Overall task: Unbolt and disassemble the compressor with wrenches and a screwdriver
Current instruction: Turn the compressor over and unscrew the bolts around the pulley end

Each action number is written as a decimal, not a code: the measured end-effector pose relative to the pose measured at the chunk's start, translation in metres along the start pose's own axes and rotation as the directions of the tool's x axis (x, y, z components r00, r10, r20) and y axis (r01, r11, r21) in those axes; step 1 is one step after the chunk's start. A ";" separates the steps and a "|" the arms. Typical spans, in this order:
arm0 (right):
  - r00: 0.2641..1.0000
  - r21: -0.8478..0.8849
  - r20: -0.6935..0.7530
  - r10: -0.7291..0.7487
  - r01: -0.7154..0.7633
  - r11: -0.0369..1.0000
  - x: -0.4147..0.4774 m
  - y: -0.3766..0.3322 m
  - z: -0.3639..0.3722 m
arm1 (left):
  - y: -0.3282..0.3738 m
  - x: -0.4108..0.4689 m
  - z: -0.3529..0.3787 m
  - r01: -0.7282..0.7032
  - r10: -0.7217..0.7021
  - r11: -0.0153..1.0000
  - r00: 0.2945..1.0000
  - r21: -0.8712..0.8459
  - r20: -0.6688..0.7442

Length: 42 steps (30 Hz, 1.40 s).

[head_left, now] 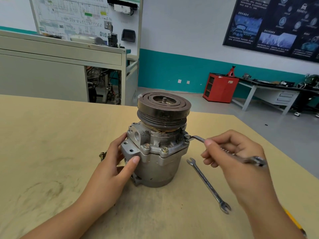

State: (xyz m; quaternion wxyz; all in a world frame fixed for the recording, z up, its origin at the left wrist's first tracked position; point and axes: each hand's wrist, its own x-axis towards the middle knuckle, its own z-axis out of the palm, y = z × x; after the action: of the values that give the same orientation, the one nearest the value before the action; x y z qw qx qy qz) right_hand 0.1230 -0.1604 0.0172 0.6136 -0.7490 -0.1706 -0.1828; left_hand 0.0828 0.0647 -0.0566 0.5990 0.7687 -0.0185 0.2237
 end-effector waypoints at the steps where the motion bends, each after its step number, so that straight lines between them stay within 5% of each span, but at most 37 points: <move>1: 0.996 0.065 0.044 0.083 -0.086 0.994 0.006 0.002 -0.005 | 0.000 0.000 0.000 0.001 -0.001 1.000 1.000 0.000 0.000; 6: 0.864 0.365 0.329 0.380 -0.488 0.793 0.035 0.016 -0.018 | 0.000 0.000 0.000 -0.002 0.002 1.000 1.000 0.000 0.001; 12: 0.798 0.446 0.387 0.462 -0.601 0.664 0.061 0.036 -0.004 | -0.001 -0.001 -0.001 -0.001 0.001 1.000 1.000 -0.008 0.004; 27: 0.858 0.394 0.383 0.343 -0.487 0.780 0.089 0.035 0.038 | -0.006 0.000 0.002 0.002 -0.002 1.000 1.000 0.020 -0.011; 37: 0.995 0.453 0.069 0.067 -0.091 0.887 0.058 0.006 0.013 | -0.002 -0.001 0.003 0.002 -0.002 1.000 1.000 0.007 -0.024; 42: 0.982 0.110 -0.142 -0.125 0.142 0.984 0.025 0.006 0.012 | 0.001 -0.001 0.004 -0.002 0.002 1.000 1.000 0.006 -0.021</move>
State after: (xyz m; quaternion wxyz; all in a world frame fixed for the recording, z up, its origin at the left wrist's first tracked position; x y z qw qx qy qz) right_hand 0.1486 -0.1493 0.0216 0.6539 -0.6836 -0.1895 -0.2632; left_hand 0.0830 0.0608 -0.0564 0.5967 0.7680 -0.0124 0.2325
